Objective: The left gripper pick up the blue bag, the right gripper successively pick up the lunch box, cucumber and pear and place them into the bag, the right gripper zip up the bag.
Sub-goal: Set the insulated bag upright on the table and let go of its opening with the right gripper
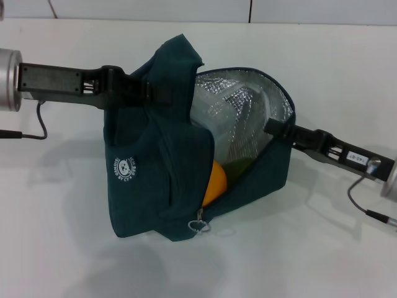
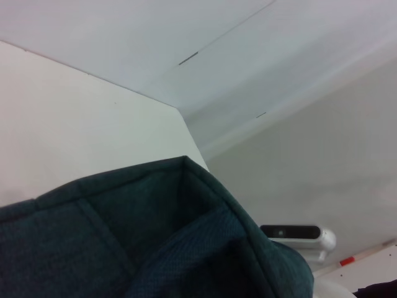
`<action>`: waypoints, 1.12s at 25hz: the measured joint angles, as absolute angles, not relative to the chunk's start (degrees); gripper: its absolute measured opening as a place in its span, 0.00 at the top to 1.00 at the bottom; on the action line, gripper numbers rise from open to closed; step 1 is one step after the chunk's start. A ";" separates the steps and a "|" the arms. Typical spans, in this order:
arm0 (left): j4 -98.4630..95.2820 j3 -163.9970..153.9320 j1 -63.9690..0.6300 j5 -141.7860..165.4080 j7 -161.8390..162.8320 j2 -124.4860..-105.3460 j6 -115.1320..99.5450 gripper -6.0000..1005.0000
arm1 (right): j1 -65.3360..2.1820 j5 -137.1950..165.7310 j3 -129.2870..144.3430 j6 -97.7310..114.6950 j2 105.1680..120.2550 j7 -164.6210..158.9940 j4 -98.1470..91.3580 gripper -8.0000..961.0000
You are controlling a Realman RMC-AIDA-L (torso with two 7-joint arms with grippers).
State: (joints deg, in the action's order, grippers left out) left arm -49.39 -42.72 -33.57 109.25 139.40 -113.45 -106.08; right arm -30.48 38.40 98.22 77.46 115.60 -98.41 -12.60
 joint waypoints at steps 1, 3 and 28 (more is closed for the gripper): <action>-49.39 -42.72 -33.57 109.27 139.40 -113.46 -106.08 0.96 | -30.03 38.30 98.08 78.10 115.55 -97.36 -12.62 0.49; -49.39 -42.72 -33.58 109.38 139.40 -113.45 -106.08 0.96 | -29.06 37.93 97.54 79.04 115.58 -95.73 -12.93 0.53; -49.37 -45.18 -36.50 108.85 140.28 -114.82 -106.35 0.96 | -26.00 38.16 90.34 90.30 114.20 -89.84 -16.39 0.96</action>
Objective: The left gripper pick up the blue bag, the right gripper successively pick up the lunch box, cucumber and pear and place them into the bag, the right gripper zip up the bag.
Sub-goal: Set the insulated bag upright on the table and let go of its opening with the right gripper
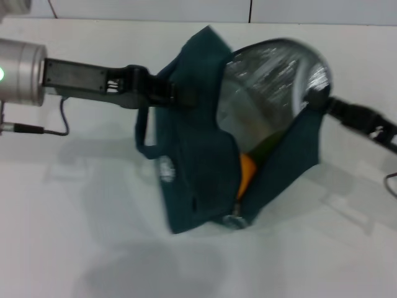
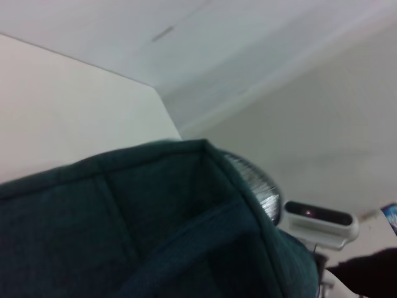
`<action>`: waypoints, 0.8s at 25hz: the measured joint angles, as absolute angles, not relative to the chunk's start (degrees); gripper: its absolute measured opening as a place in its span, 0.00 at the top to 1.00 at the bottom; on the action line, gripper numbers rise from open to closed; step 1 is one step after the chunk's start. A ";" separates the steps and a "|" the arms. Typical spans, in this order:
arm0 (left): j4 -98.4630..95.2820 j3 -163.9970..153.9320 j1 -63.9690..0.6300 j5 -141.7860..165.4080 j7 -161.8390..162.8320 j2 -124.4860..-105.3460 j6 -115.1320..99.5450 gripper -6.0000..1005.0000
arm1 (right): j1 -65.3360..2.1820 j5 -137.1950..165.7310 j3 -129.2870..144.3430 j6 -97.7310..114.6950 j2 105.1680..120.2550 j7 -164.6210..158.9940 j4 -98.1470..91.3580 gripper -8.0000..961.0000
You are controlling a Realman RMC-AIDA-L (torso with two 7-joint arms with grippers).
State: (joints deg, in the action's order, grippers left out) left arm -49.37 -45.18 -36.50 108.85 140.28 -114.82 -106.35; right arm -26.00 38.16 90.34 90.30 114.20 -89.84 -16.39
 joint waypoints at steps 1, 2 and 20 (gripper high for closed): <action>-49.28 -45.42 -37.10 108.93 140.36 -115.07 -106.34 0.96 | -25.57 38.18 89.01 92.24 113.86 -89.39 -16.49 0.96; -49.07 -45.64 -37.82 108.95 140.42 -115.40 -106.28 0.96 | -25.18 38.19 88.06 93.74 113.58 -89.12 -16.51 0.96; -40.19 -51.10 -41.63 110.36 136.72 -118.13 -92.92 0.96 | -20.64 40.01 82.35 99.55 109.55 -88.91 -15.74 0.96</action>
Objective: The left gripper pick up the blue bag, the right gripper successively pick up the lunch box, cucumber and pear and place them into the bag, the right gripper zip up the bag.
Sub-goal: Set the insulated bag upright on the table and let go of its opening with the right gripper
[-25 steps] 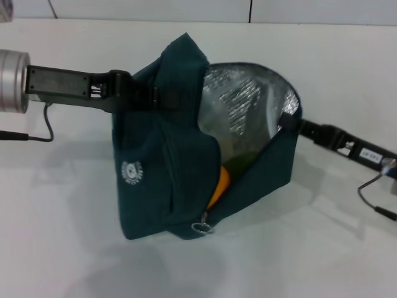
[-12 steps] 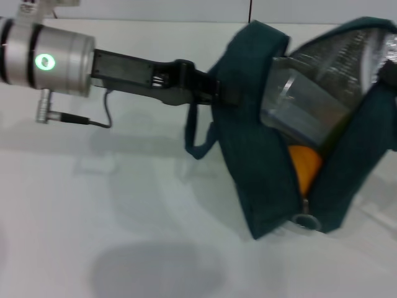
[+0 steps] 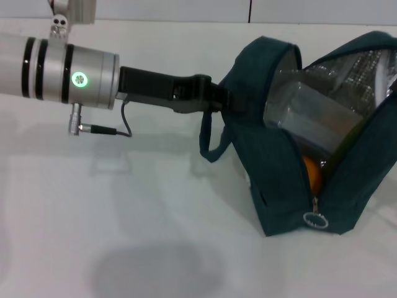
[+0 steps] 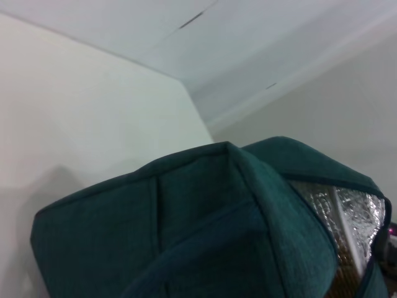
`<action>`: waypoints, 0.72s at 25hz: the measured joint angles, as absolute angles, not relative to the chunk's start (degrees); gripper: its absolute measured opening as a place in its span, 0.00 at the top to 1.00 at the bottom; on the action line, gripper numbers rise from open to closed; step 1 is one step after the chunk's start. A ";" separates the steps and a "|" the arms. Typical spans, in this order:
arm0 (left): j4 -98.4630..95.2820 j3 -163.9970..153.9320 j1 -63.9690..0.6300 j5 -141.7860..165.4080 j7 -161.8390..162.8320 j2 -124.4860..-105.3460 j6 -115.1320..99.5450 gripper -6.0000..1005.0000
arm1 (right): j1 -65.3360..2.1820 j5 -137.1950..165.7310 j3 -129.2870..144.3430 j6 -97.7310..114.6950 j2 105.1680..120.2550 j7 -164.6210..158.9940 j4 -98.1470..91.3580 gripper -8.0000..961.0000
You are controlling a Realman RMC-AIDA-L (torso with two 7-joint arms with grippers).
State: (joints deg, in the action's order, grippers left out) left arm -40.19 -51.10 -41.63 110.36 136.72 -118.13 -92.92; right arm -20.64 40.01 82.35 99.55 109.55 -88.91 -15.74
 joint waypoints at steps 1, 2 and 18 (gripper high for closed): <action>-39.88 -51.11 -41.48 110.69 136.62 -118.24 -92.68 0.96 | -20.86 40.64 82.39 98.57 109.55 -88.94 -15.74 0.96; -39.42 -51.12 -41.40 110.77 136.50 -118.30 -92.63 0.96 | -21.14 41.50 82.41 97.70 109.55 -88.95 -15.72 0.96; -36.88 -50.86 -41.44 109.73 134.56 -119.37 -92.36 0.96 | -23.31 46.85 81.80 93.89 110.31 -89.32 -15.96 0.93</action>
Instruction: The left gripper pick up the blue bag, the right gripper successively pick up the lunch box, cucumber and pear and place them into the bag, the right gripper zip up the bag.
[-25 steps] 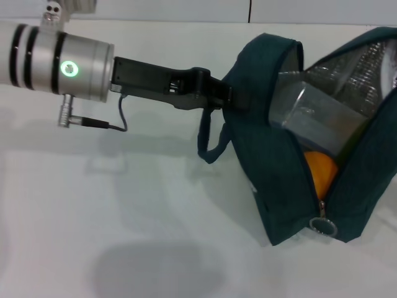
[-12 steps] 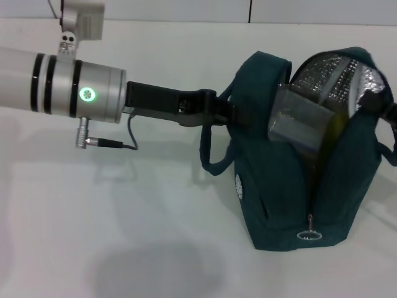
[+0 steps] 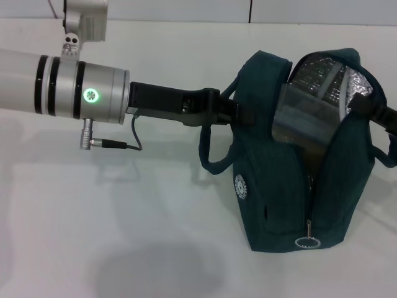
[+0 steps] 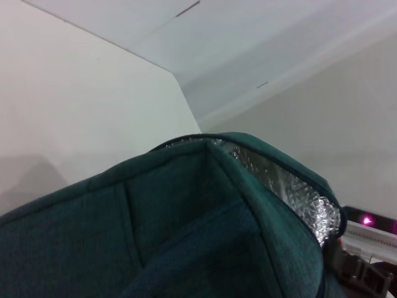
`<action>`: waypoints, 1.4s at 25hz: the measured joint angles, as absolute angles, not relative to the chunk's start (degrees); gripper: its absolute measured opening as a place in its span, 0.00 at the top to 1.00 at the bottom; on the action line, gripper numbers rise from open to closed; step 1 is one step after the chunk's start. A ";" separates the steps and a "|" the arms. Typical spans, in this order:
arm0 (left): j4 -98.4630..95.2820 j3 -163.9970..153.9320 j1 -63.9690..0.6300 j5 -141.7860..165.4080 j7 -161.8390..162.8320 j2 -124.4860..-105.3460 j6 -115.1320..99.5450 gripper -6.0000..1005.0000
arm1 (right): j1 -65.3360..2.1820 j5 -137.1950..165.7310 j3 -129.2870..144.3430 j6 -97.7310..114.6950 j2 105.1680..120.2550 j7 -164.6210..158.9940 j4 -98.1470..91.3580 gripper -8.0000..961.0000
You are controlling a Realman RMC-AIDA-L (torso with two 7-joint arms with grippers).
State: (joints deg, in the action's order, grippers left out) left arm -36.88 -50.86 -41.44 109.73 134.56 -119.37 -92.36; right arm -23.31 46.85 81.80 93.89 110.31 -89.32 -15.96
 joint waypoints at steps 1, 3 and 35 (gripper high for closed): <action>-36.82 -50.85 -41.42 109.71 134.46 -119.39 -92.36 0.96 | -22.97 46.80 81.54 94.64 110.30 -89.29 -16.09 0.92; -36.68 -50.82 -41.39 109.69 134.31 -119.43 -92.36 0.96 | -22.40 46.80 80.96 96.26 110.28 -89.14 -16.16 0.90; -33.75 -51.06 -41.43 108.07 132.88 -119.35 -91.49 0.96 | -10.77 57.56 77.65 114.77 110.48 -53.97 -15.53 0.09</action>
State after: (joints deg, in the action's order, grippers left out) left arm -33.75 -51.06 -41.43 108.07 132.88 -119.35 -91.49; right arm -10.77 57.56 77.65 114.77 110.48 -53.97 -15.53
